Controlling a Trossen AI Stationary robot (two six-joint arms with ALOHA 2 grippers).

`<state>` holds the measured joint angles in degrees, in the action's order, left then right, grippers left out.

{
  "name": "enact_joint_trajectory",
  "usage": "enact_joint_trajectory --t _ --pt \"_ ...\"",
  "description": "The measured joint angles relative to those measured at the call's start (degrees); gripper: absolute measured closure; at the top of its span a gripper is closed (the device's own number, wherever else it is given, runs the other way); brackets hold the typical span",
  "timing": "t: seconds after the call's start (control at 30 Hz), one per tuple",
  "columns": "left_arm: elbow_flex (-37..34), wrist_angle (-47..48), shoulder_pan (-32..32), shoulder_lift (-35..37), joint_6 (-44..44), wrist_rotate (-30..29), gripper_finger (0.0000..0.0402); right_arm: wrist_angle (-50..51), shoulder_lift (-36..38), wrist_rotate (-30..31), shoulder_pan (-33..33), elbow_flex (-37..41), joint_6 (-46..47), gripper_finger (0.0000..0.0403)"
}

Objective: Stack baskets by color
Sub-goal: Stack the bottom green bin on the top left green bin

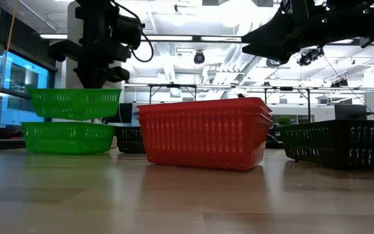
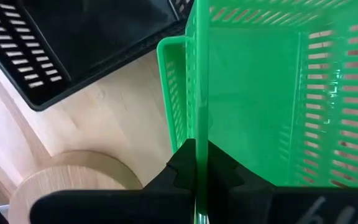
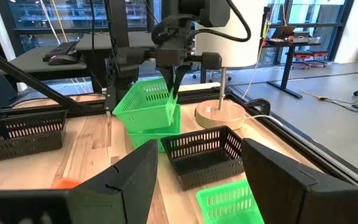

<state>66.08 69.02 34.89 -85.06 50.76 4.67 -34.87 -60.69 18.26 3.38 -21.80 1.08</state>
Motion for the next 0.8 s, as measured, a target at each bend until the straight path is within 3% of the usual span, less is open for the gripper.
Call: enact_joint_trajectory --t 0.27,0.8 --pt "0.0 0.1 1.2 -0.5 0.0 -1.8 0.0401 0.0 0.0 0.0 0.0 0.0 0.3 0.0182" --pt "-4.6 -1.6 3.0 -0.5 -0.8 0.2 0.0401 0.0 0.0 0.0 0.0 0.0 0.4 0.0182"
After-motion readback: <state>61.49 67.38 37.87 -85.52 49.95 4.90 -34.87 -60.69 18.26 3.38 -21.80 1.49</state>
